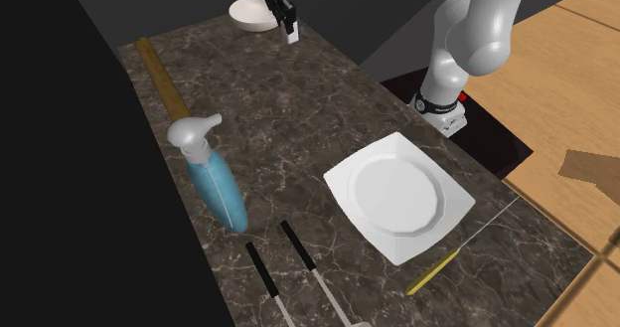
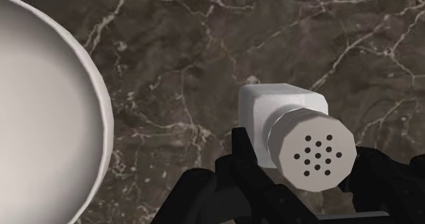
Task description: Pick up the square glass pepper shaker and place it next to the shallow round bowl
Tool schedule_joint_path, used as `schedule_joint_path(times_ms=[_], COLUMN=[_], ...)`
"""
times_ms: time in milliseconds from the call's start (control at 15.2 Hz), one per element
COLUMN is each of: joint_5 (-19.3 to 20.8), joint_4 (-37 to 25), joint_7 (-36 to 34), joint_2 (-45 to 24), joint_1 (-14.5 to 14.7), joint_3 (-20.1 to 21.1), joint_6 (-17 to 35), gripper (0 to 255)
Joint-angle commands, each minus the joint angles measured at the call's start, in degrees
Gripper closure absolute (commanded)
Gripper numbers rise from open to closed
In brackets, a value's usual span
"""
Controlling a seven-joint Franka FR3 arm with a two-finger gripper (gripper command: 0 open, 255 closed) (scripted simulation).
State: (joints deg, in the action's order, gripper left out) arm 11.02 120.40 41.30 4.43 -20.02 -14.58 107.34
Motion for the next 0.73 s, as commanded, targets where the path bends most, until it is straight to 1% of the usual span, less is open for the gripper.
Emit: schedule_joint_path(times_ms=[0, 264, 660], joint_5=[-0.01, -0.05, -0.06], joint_4=[1.07, 3.01, 3.18], joint_7=[-0.22, -0.49, -0.51], joint_2=[-0.39, -1.52, -1.63], joint_1=[0.00, -0.08, -0.09], joint_3=[-0.02, -0.15, -0.16], joint_6=[1.48, 4.51, 4.79], gripper=[255, 255, 255])
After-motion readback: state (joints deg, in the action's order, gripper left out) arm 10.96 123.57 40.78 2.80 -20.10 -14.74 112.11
